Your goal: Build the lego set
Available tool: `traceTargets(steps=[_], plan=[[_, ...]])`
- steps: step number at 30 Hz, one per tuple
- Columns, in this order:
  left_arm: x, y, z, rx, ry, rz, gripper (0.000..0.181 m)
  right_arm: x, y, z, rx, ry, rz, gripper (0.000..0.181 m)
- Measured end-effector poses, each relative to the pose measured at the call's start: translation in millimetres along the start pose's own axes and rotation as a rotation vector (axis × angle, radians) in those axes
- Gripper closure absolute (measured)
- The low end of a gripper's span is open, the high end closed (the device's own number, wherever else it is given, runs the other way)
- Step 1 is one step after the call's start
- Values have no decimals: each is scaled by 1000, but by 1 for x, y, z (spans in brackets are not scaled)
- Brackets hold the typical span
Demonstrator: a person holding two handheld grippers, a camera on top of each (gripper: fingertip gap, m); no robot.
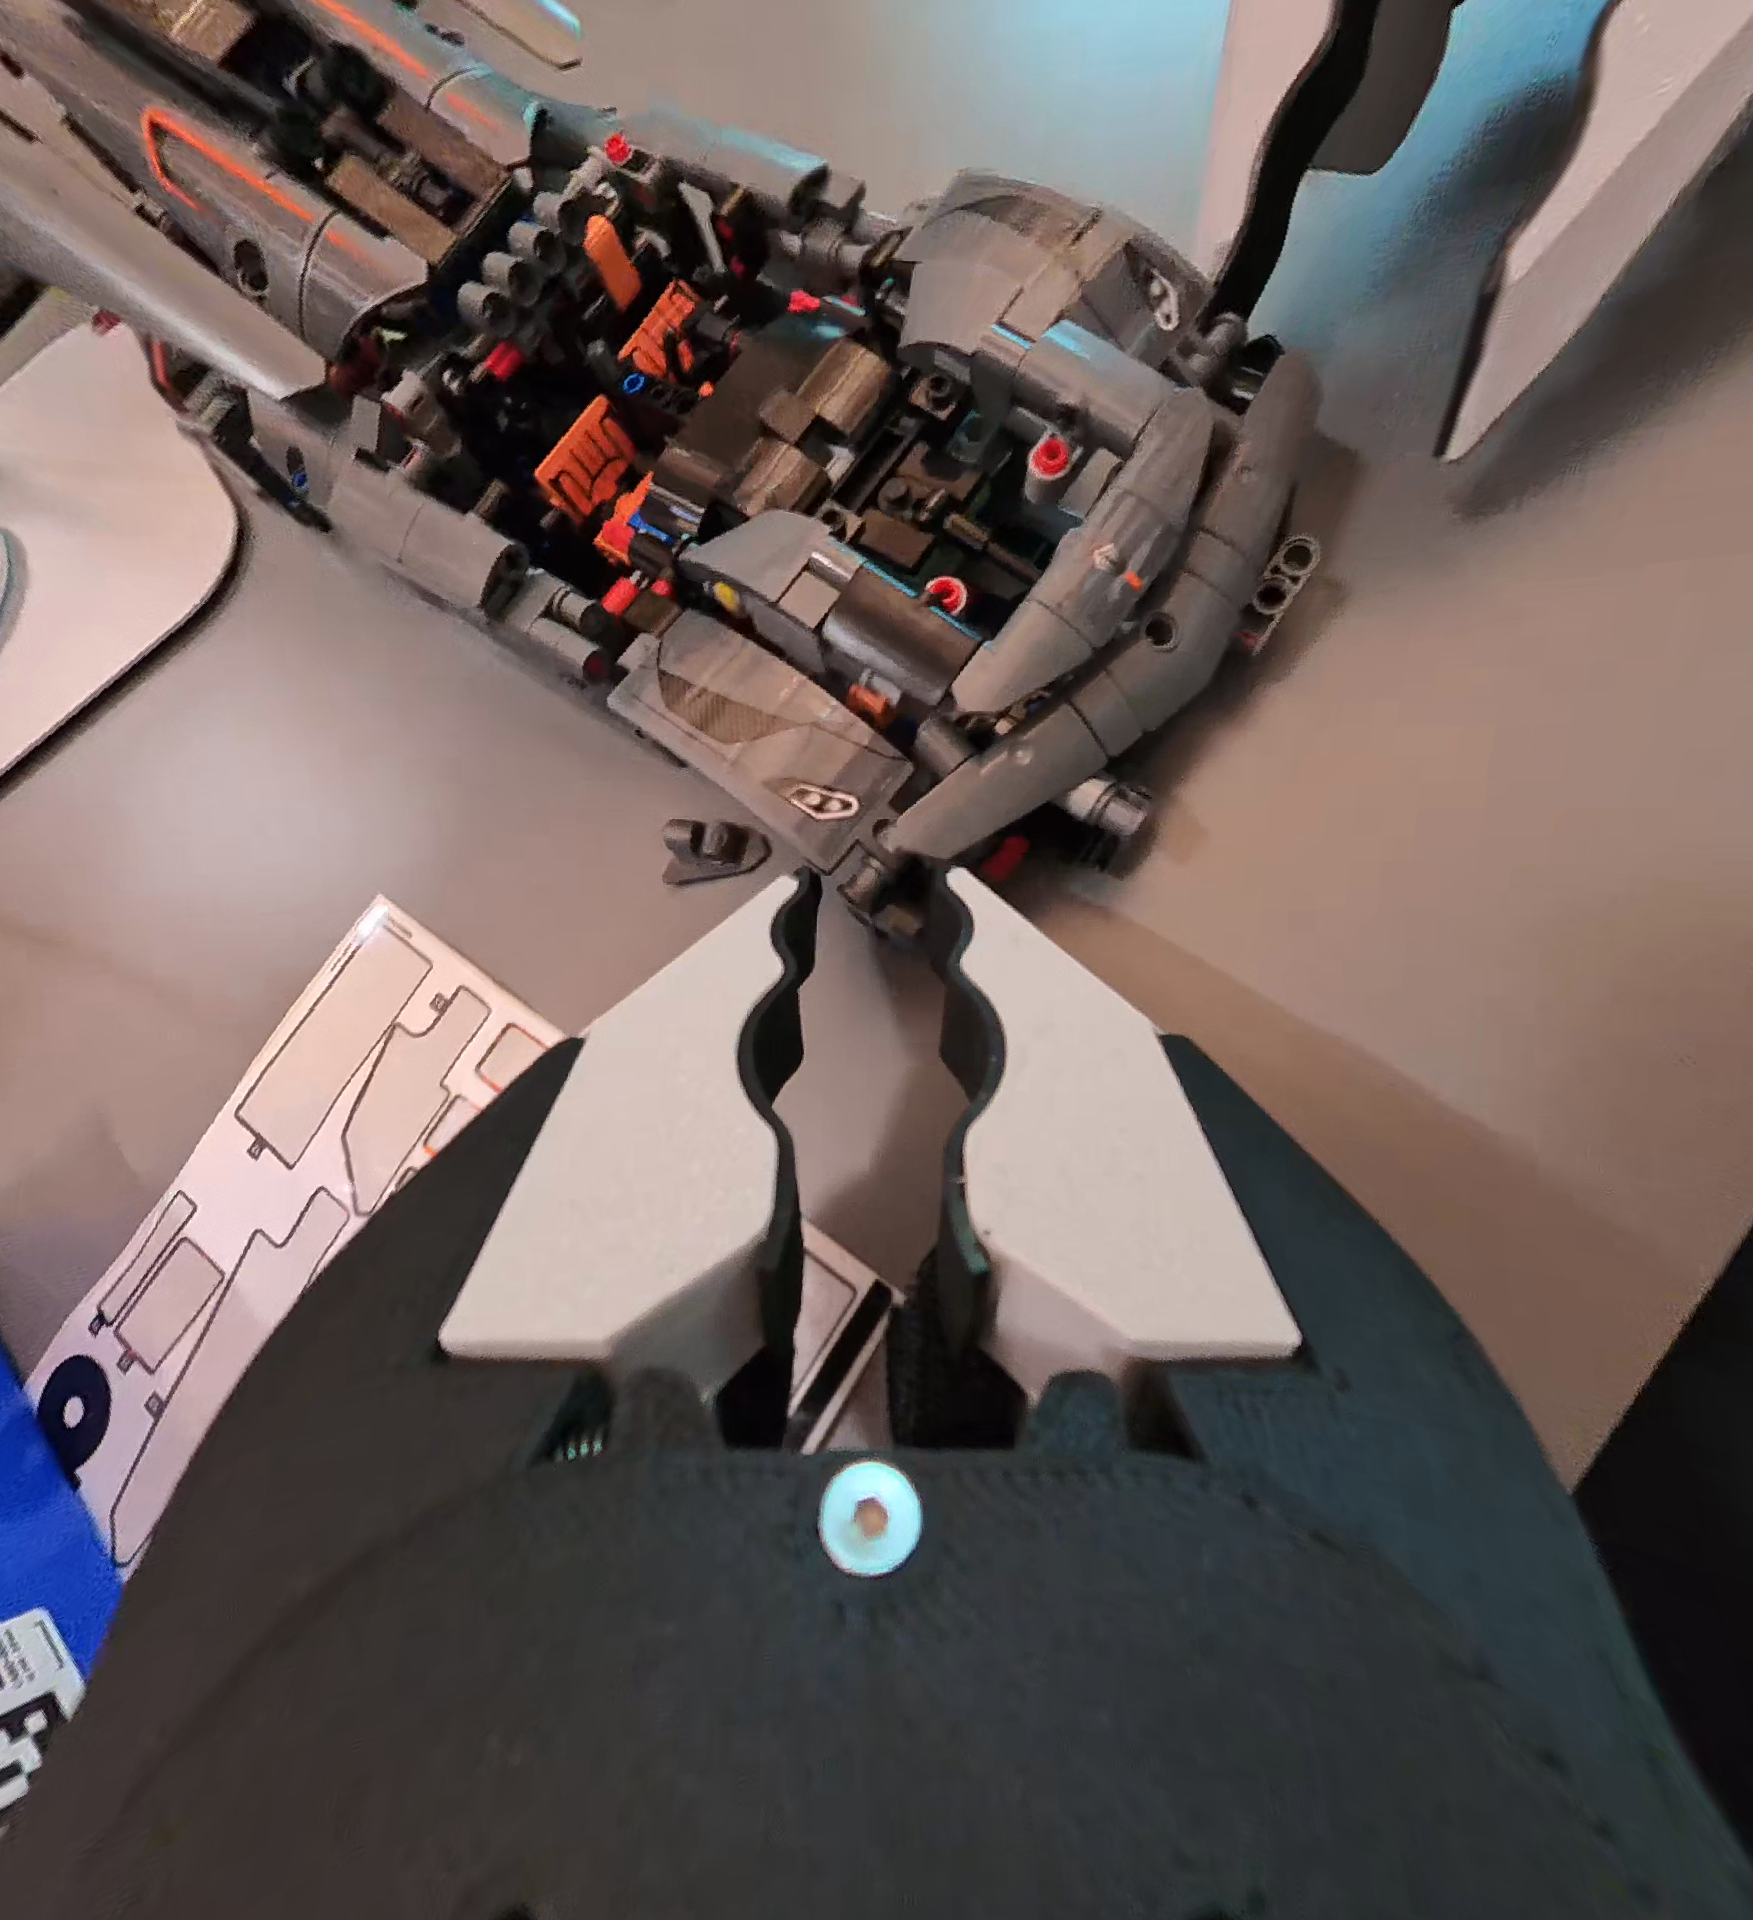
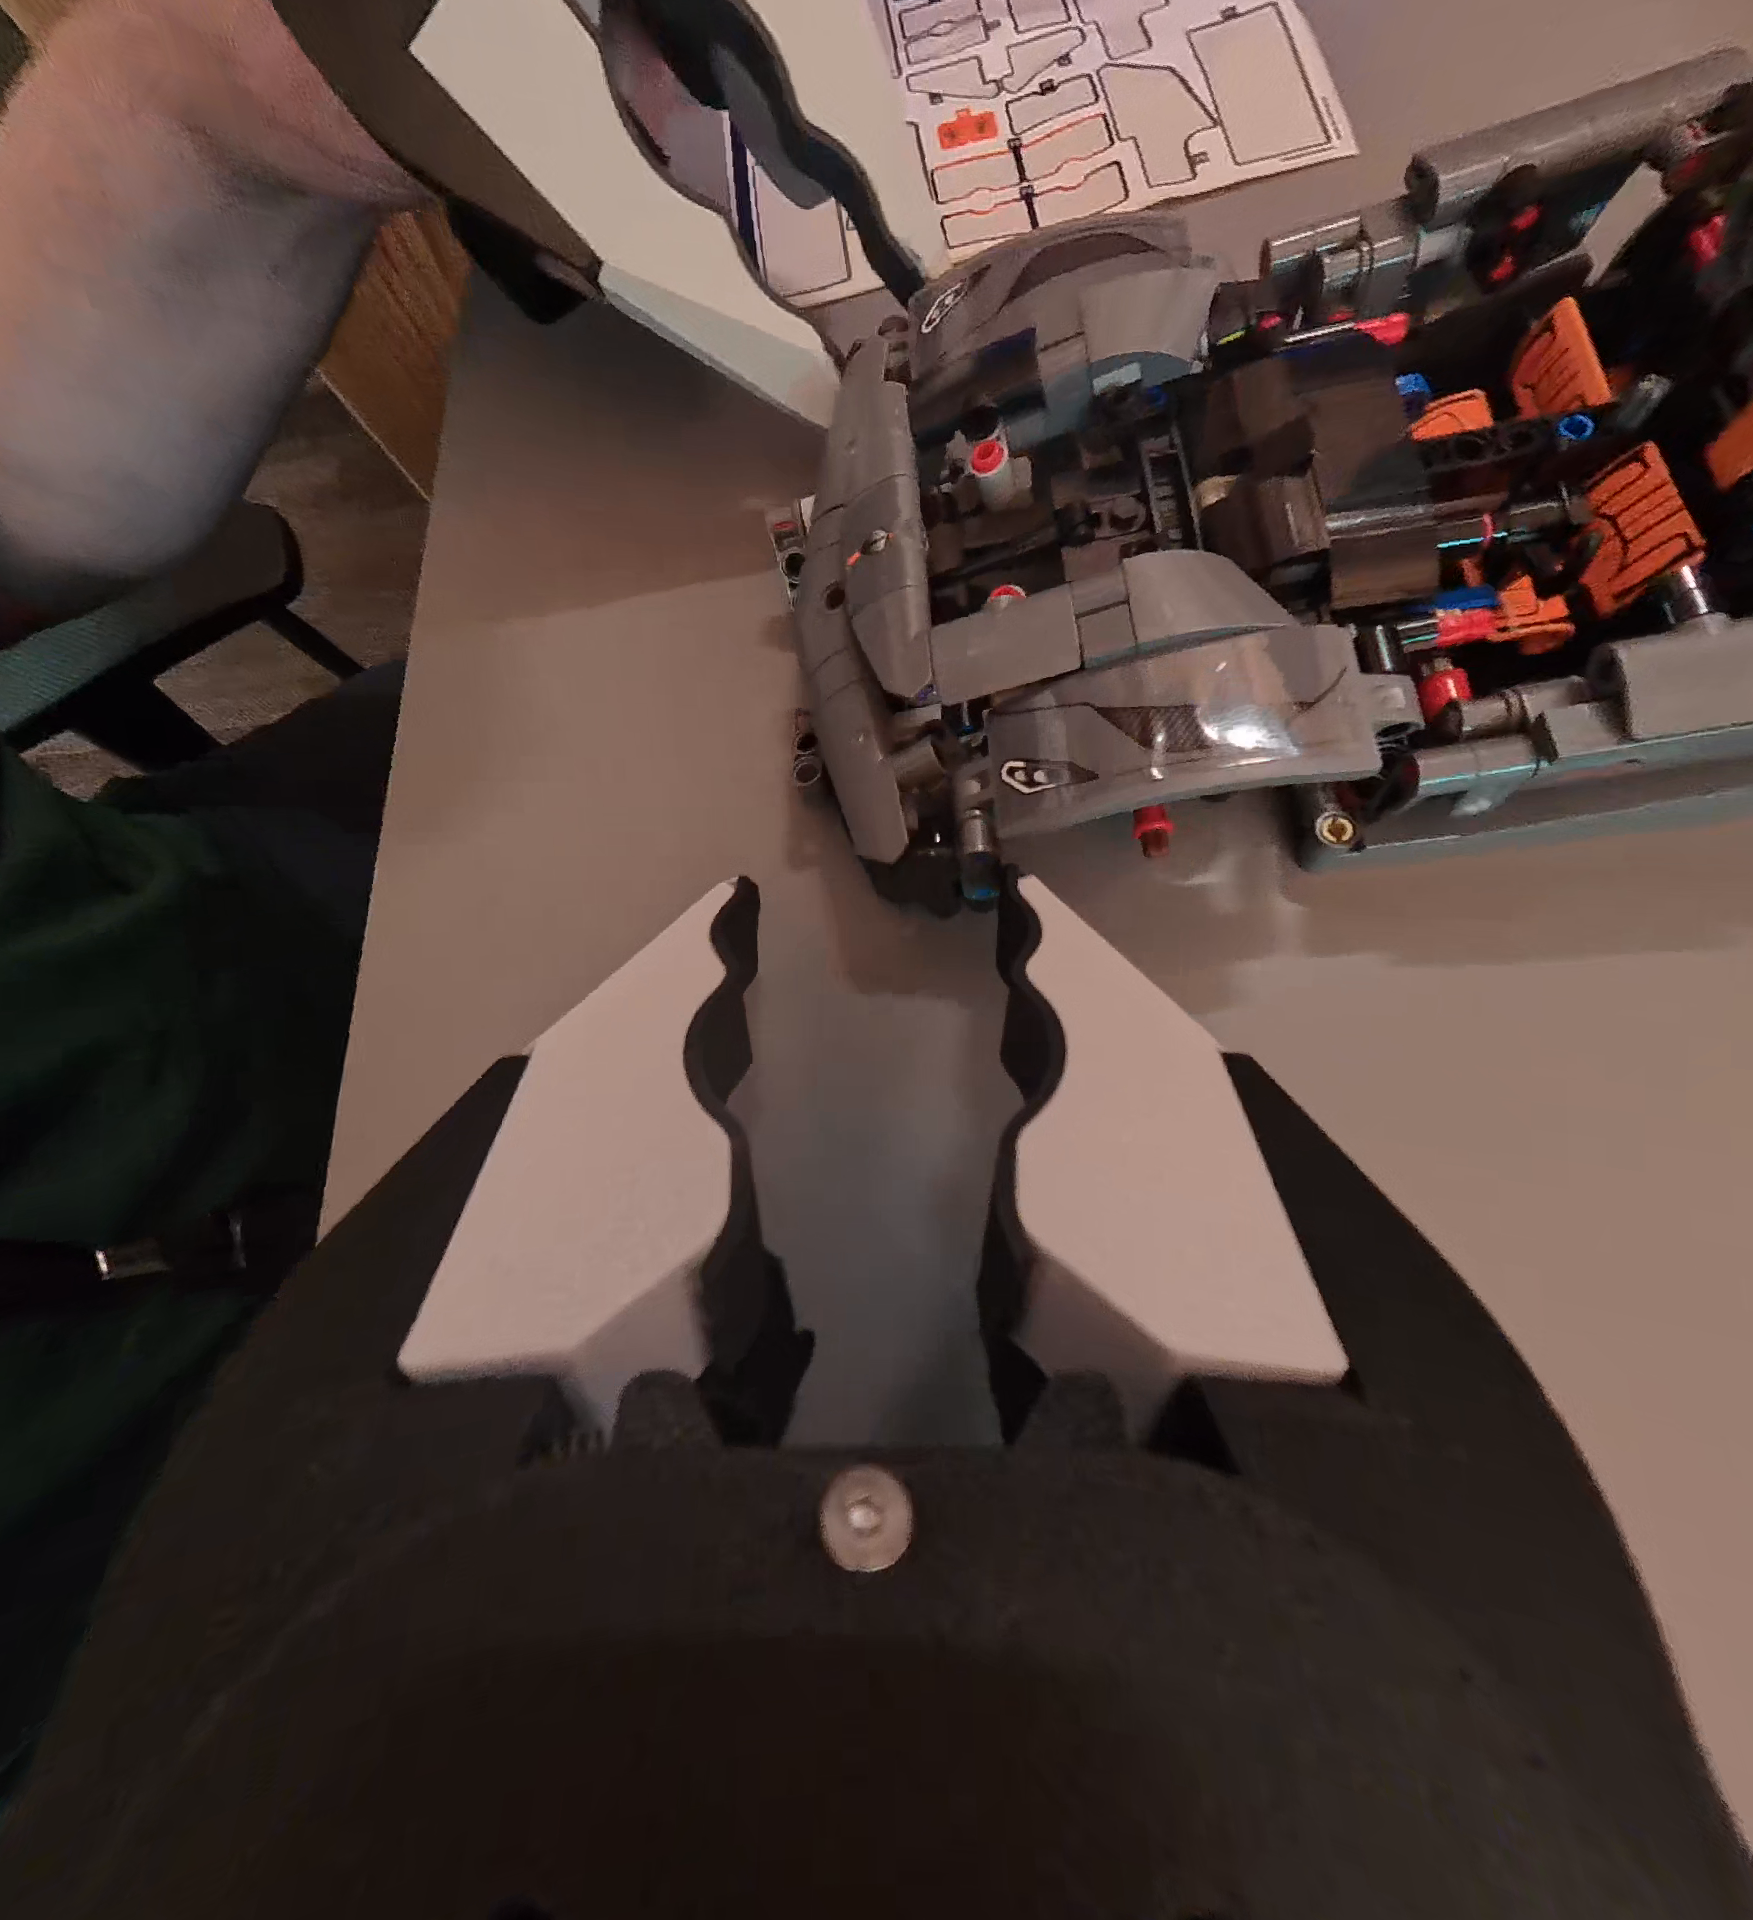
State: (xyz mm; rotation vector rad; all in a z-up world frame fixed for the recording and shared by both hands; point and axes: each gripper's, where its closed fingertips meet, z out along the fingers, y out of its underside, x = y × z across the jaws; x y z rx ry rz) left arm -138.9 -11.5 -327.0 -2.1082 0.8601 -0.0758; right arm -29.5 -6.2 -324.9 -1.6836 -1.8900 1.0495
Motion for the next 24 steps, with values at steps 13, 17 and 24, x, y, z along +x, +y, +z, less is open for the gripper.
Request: traceTargets(steps=[13,17,24], plan=[[-1,3,3,3,64,-53,155,42,25,-42,-52,220,72,153],[-2,6,5,-23,60,-62,154,43,19,-51,-22,248,65,154],[0,11,4,-38,89,-78,155,41,21,-51,-40,276,61,158]])
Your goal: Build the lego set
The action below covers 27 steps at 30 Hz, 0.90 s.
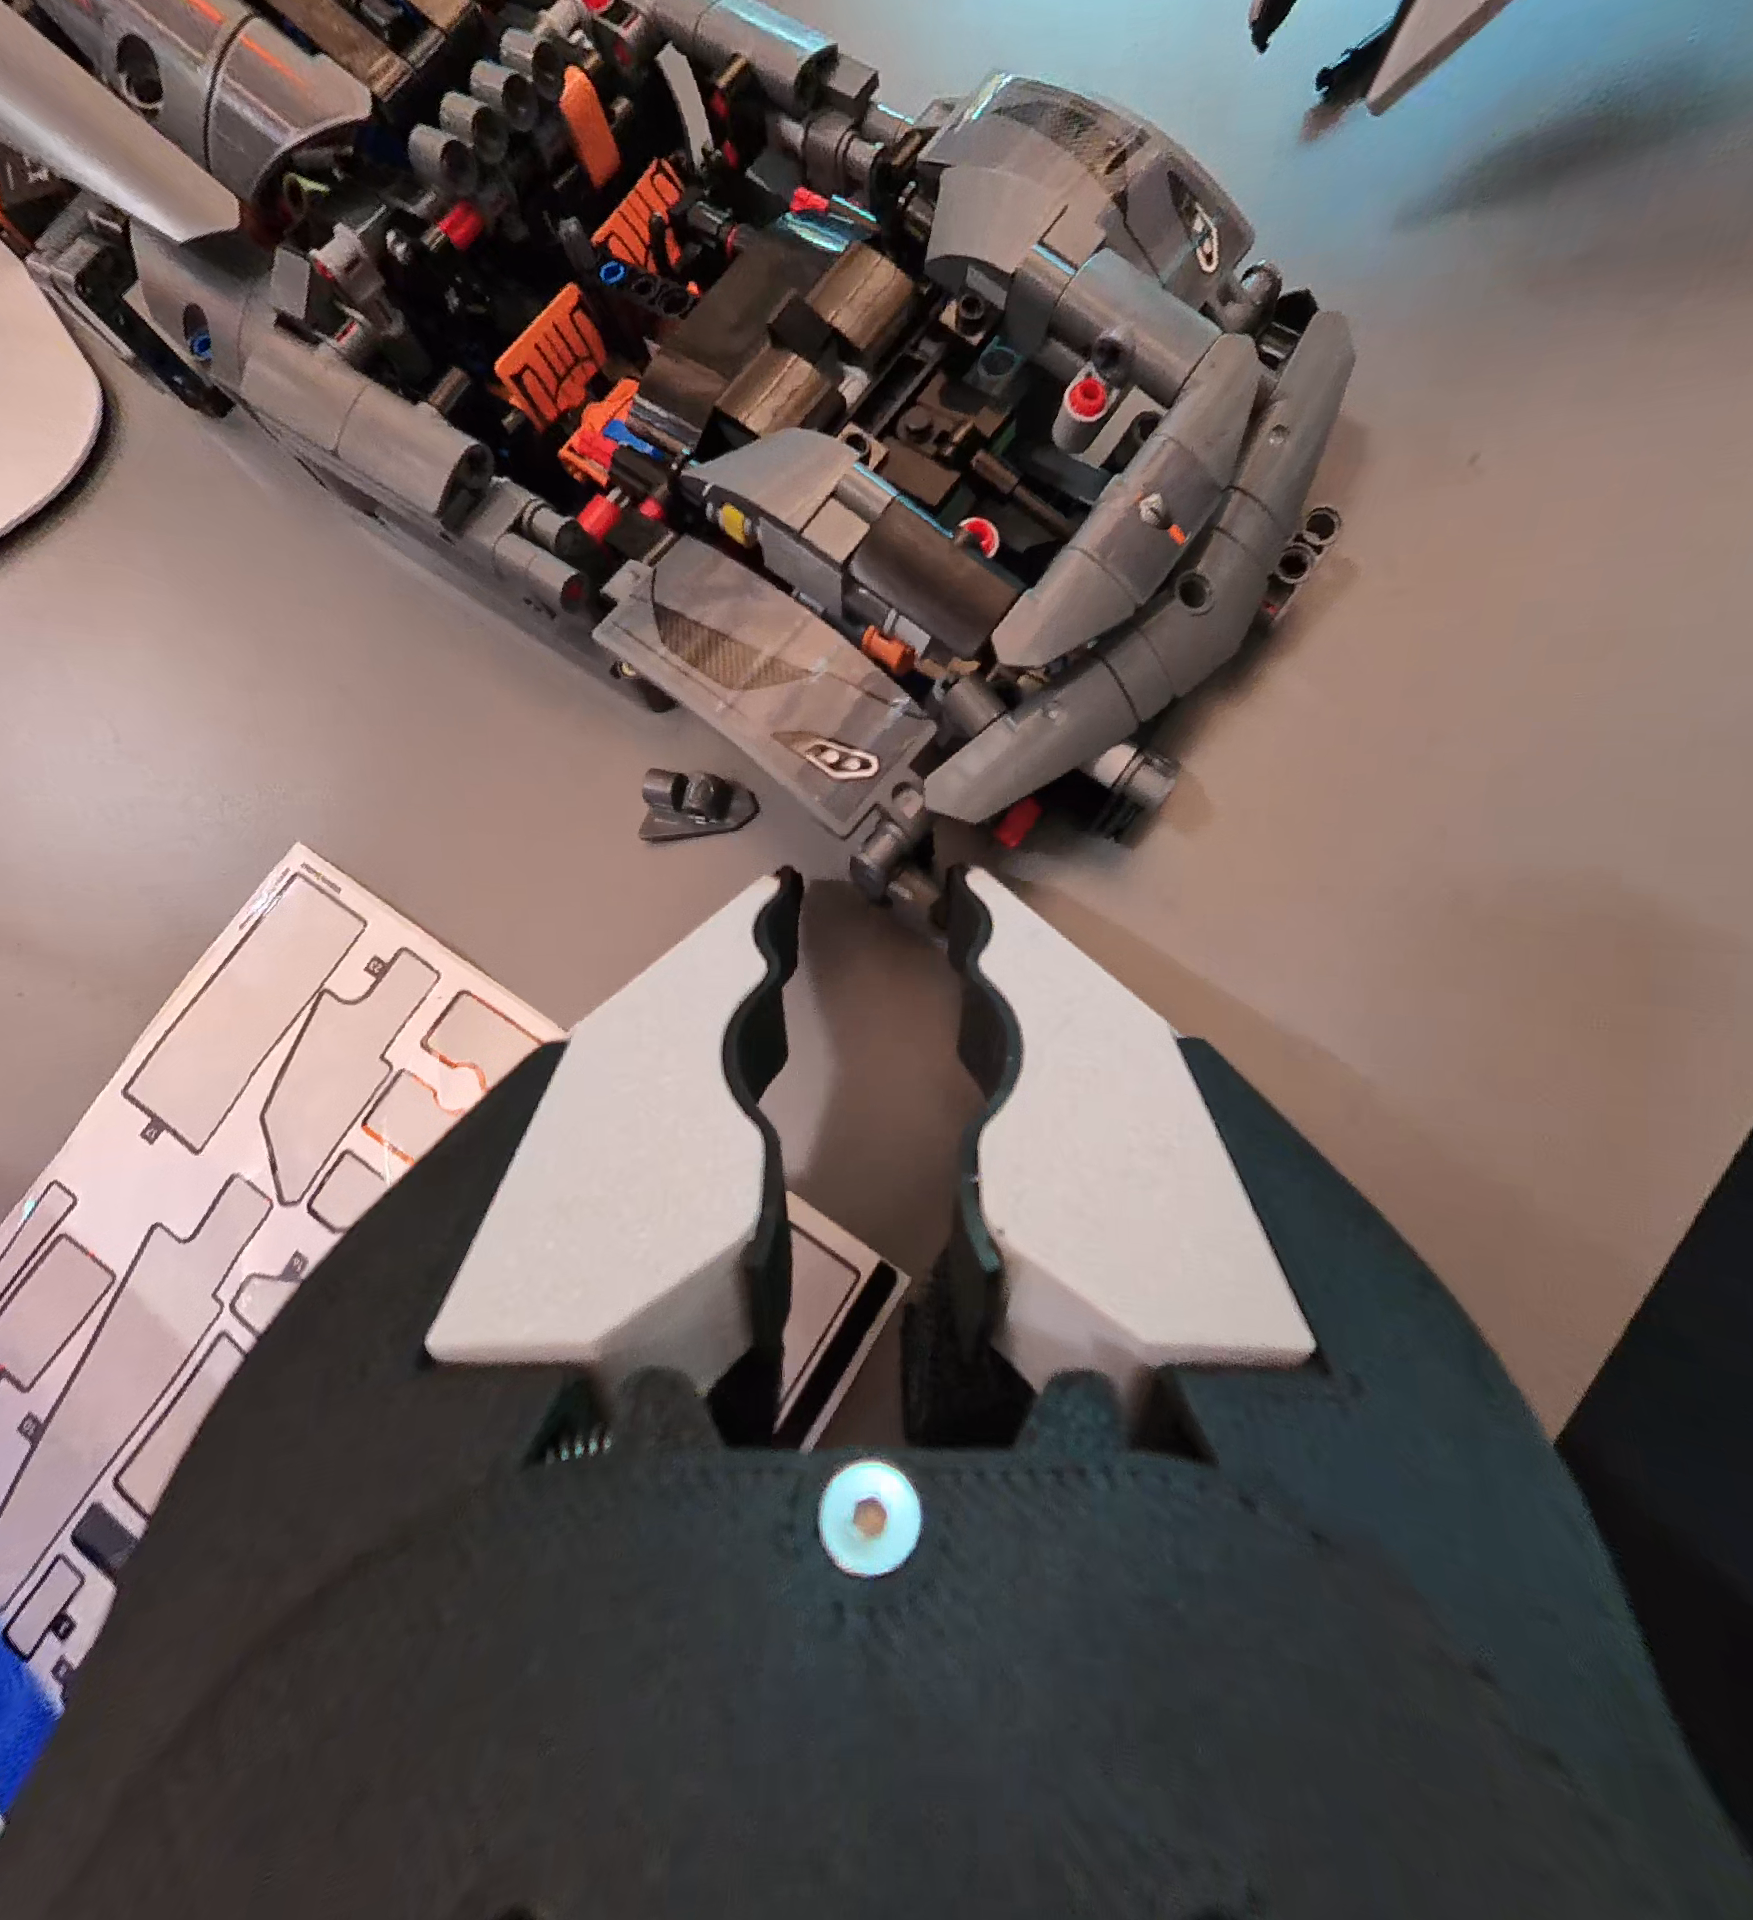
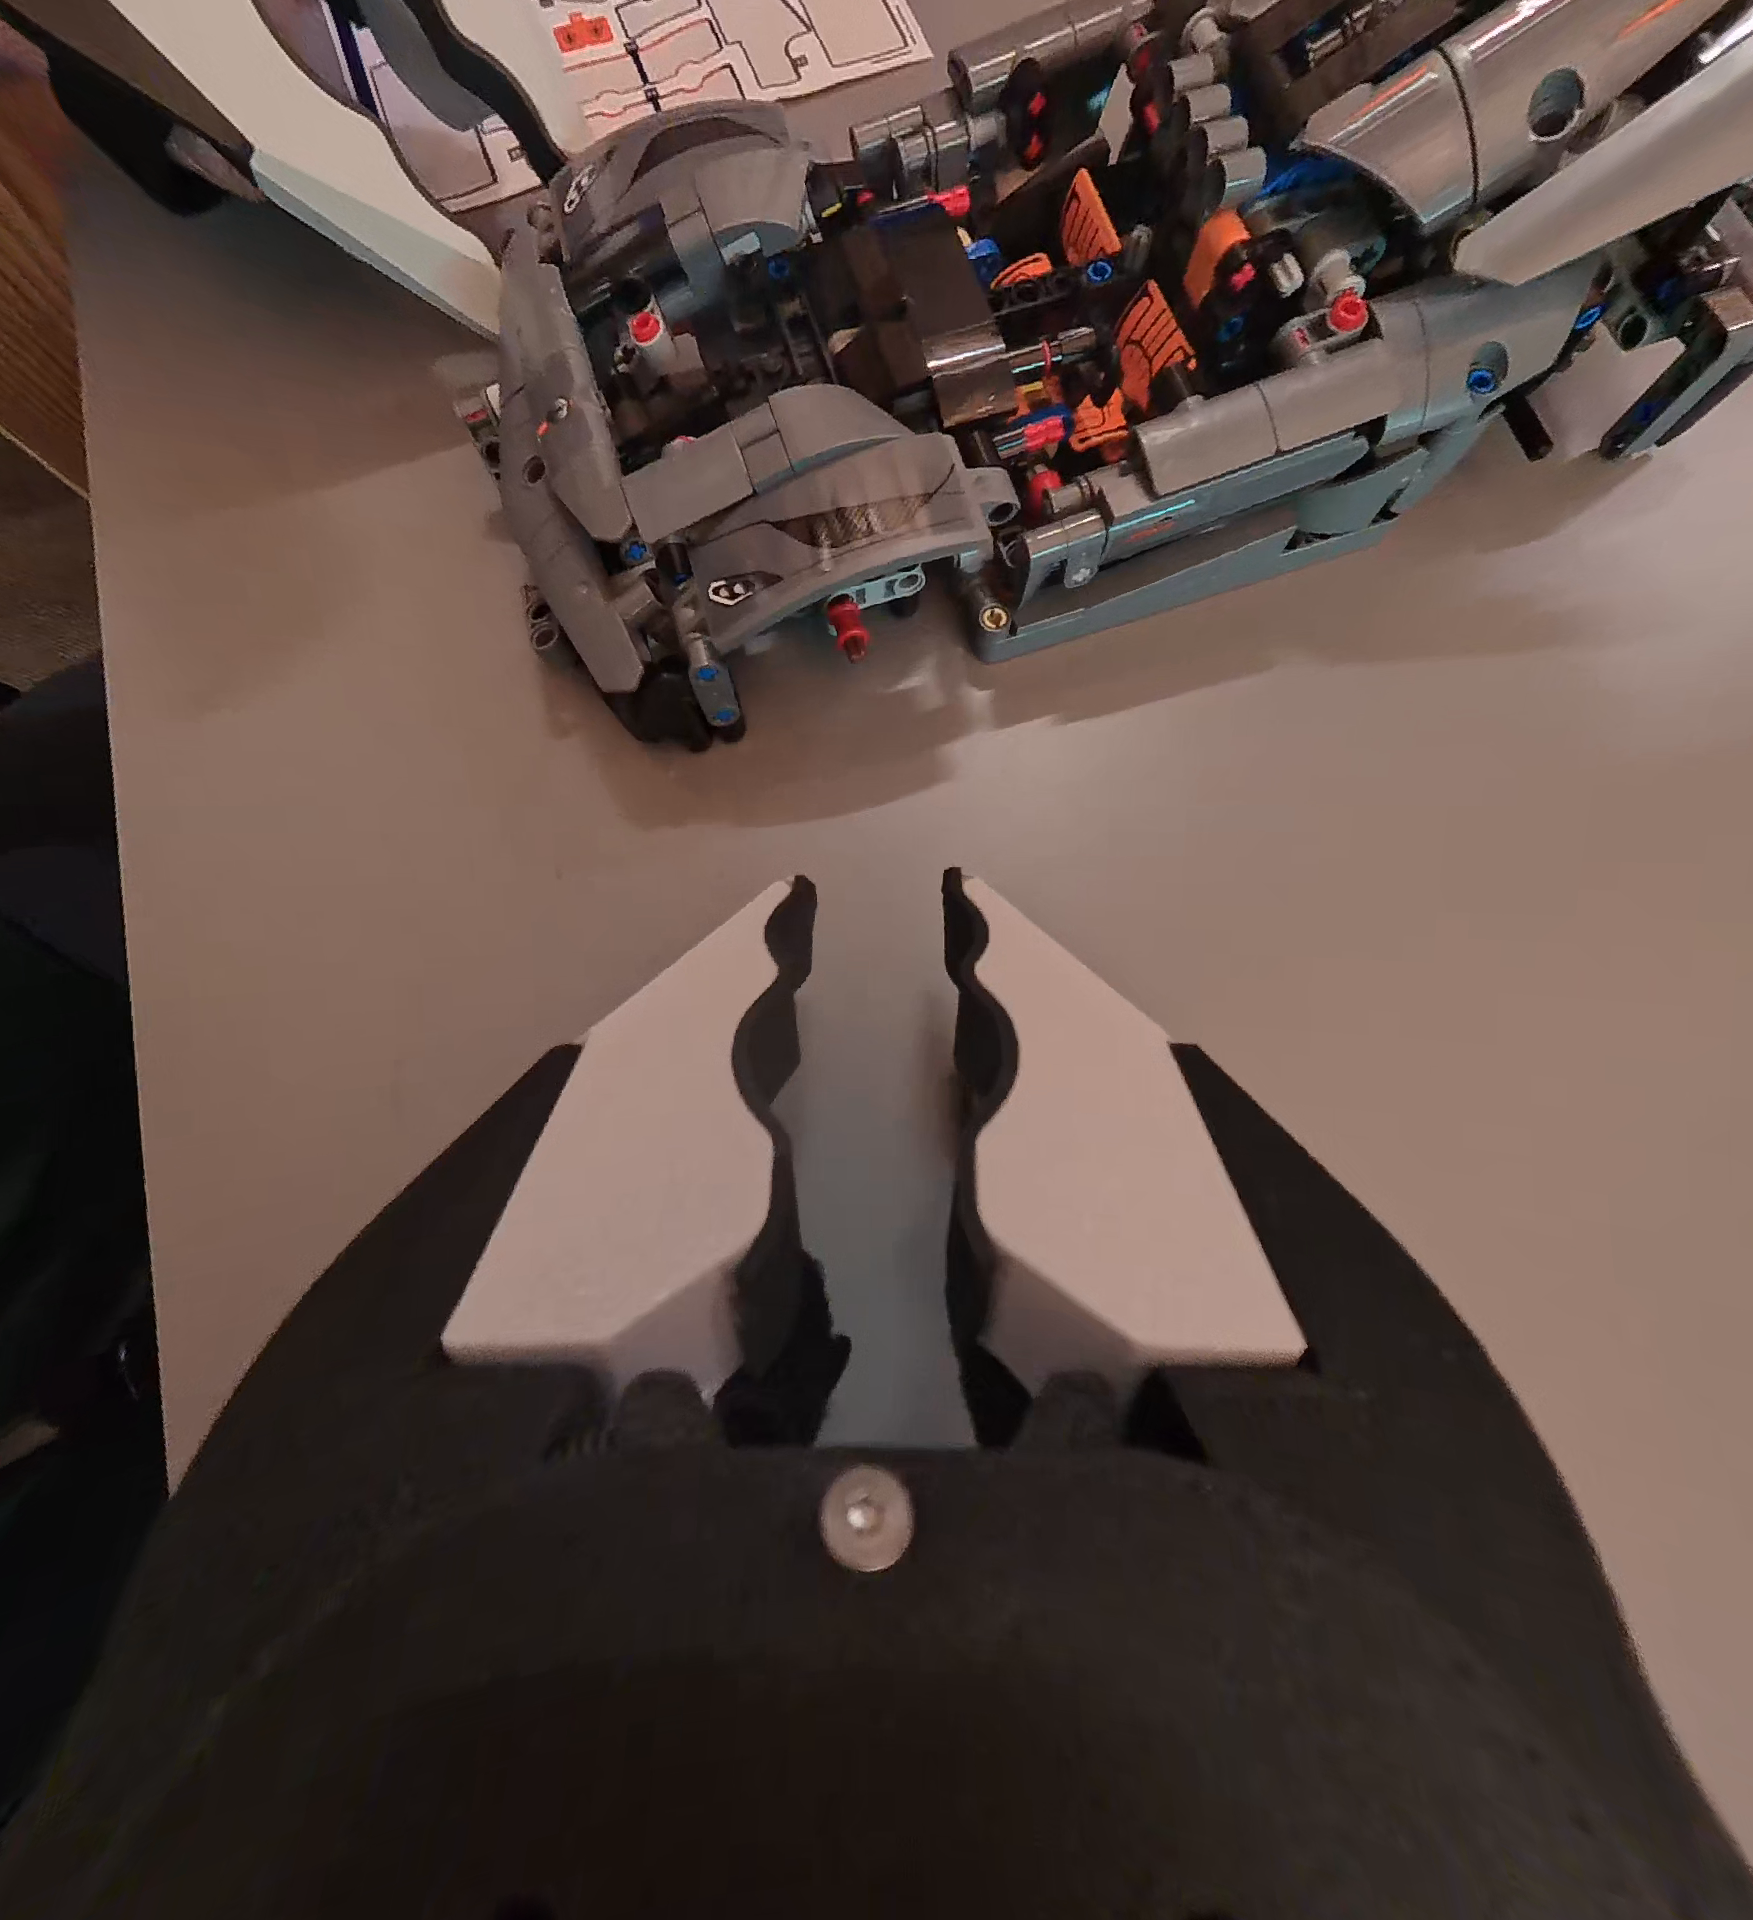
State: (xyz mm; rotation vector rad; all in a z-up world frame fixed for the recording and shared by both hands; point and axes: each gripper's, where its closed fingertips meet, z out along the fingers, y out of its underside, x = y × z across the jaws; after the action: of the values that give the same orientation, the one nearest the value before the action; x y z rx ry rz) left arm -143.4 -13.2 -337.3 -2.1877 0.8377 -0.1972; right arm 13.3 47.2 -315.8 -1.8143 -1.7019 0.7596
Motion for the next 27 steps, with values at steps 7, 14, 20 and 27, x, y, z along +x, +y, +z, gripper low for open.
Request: traceTargets(steps=[7,14,20,27], plan=[[3,1,-3,8,4,-11,155,0,1,1,-1,-11,16,159],[6,0,-6,23,-17,-7,152,-14,-6,15,18,-101,-2,163],[6,0,-6,43,-25,-20,152,-27,-27,29,-4,-208,15,160],[10,2,-3,22,-13,22,152,-31,-13,44,-62,-307,8,161]])
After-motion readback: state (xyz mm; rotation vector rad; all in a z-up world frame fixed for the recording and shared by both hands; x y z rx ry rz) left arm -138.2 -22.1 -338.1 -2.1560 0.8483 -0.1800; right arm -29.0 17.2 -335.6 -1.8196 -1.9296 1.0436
